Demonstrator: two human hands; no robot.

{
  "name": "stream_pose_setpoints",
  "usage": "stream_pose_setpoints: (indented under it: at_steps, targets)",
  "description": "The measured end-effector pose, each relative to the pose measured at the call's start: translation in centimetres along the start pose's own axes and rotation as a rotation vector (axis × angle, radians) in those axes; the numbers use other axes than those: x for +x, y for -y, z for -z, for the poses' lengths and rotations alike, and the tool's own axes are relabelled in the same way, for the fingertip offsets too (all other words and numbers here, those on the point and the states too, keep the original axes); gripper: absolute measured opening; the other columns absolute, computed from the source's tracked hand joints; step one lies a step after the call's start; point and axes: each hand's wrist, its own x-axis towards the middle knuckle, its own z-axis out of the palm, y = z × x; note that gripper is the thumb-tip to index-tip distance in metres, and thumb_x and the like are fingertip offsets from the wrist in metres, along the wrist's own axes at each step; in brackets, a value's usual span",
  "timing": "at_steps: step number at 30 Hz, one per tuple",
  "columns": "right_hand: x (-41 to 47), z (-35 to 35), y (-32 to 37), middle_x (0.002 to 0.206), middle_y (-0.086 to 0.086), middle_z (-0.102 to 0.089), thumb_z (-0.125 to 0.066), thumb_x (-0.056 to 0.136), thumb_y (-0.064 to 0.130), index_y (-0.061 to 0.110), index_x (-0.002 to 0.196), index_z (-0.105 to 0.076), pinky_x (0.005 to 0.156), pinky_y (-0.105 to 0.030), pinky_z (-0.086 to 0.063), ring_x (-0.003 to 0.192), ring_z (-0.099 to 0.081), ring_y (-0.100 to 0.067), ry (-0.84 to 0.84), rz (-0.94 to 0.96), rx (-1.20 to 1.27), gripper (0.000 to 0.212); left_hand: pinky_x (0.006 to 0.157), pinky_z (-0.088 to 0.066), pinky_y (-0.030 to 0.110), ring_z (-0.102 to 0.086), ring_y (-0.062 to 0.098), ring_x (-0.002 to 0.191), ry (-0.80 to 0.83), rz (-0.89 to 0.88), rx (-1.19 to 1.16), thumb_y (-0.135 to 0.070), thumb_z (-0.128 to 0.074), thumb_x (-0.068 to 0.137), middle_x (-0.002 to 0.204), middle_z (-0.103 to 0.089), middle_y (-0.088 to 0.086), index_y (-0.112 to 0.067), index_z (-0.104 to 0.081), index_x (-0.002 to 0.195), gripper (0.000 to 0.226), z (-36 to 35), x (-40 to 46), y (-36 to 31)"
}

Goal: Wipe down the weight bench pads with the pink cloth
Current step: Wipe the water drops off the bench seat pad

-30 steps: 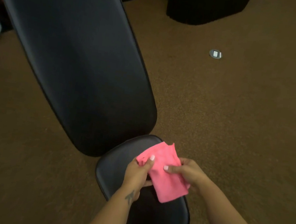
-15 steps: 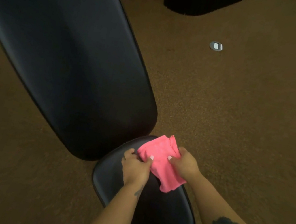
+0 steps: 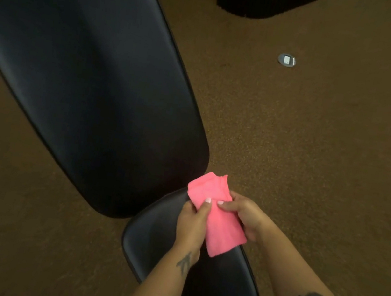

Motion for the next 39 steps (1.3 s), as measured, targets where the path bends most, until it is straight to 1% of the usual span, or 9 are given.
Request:
stream_pose_setpoints:
  at_steps: [3,6,12,16,21,23,26,30,39]
  targets:
    - [0.5,0.2,-0.3,0.102,-0.006,-0.062,-0.067,0.082,0.02,0.014,0.118,-0.051,0.07,-0.033,-0.05,0.09,-0.062,-0.022,-0.165,-0.022,-0.278,0.039,0.089,-0.055,0.048,-0.068,0.022,0.098,-0.04,0.061,-0.056,-0.017,-0.066,0.09,0.107,-0.069,0.005,-0.016,-0.057,0.117,0.028,0.5,0.9,0.5]
    - [0.6,0.6,-0.7,0.1,0.002,-0.059,-0.07,0.078,0.021,0.018,0.118,-0.048,0.065,-0.027,-0.046,0.086,-0.059,-0.015,-0.158,-0.07,-0.441,0.046,0.087,-0.056,0.048,-0.067,0.023,0.099,-0.048,0.067,-0.037,-0.017,-0.068,0.088,0.111,-0.069,0.007,-0.016,-0.056,0.118,0.033,0.9,1.4,0.9]
    - [1.7,-0.1,-3.3,0.107,0.004,-0.058,-0.077,0.068,0.034,0.024,0.113,-0.048,0.082,-0.035,-0.05,0.094,-0.056,-0.014,-0.408,0.054,-0.899,0.054,0.086,-0.052,0.04,-0.061,0.024,0.107,-0.191,-0.163,0.775,-0.039,-0.071,0.082,0.12,-0.06,0.004,-0.016,-0.043,0.127,0.058,2.3,1.9,0.5]
    - [1.1,-1.2,-4.6,0.12,0.007,-0.046,-0.073,0.068,0.043,0.028,0.123,-0.045,0.091,-0.034,-0.044,0.113,-0.045,-0.015,-0.651,0.287,-1.145,0.064,0.099,-0.044,0.039,-0.041,0.025,0.129,-0.276,-0.416,1.088,-0.044,-0.076,0.075,0.141,-0.035,0.006,-0.019,-0.029,0.143,0.086,2.8,1.6,0.3]
    - [-0.4,-2.6,-7.7,0.123,-0.001,-0.057,-0.071,0.074,0.026,0.021,0.114,-0.06,0.104,-0.032,-0.035,0.12,-0.051,-0.021,-0.605,0.674,-1.342,0.042,0.099,-0.044,0.049,-0.054,0.026,0.125,-0.035,-0.872,1.436,-0.03,-0.082,0.065,0.136,-0.054,0.005,-0.021,-0.054,0.129,0.071,4.2,1.6,1.6]
    - [-0.9,-3.1,-8.6,0.139,-0.001,-0.048,-0.058,0.083,0.03,0.021,0.13,-0.051,0.115,-0.03,-0.012,0.132,-0.04,-0.021,-0.503,0.632,-1.358,0.048,0.111,-0.02,0.059,-0.026,0.027,0.145,0.125,-0.818,1.595,-0.032,-0.065,0.084,0.156,-0.031,0.004,-0.018,-0.034,0.147,0.072,4.6,1.5,1.7]
    - [-0.9,-3.0,-9.6,0.15,0.012,0.016,-0.028,0.098,0.036,0.031,0.143,0.003,0.102,-0.018,0.031,0.141,0.015,-0.011,-0.387,0.529,-1.364,0.055,0.11,0.017,0.059,0.031,0.022,0.142,0.274,-0.679,1.802,-0.032,-0.032,0.103,0.152,0.032,-0.003,-0.022,0.022,0.142,0.067,5.1,1.9,1.8]
    - [-1.1,-3.1,-9.8,0.141,0.014,0.036,-0.013,0.095,0.043,0.032,0.139,0.021,0.09,-0.016,0.04,0.131,0.037,-0.009,-0.327,0.442,-1.447,0.056,0.114,0.014,0.055,0.036,0.023,0.138,0.347,-0.607,1.863,-0.031,-0.031,0.104,0.152,0.037,-0.001,-0.02,0.028,0.139,0.07,5.2,1.7,1.4]
    - [0.4,-3.1,-10.5,0.138,0.011,0.043,0.004,0.078,0.052,0.031,0.136,0.026,0.088,-0.02,0.04,0.131,0.038,-0.02,-0.287,0.323,-1.538,0.065,0.119,0.006,0.049,0.033,0.022,0.14,0.477,-0.512,1.897,-0.024,-0.036,0.102,0.153,0.036,-0.002,-0.019,0.023,0.145,0.073,5.5,2.0,0.1]
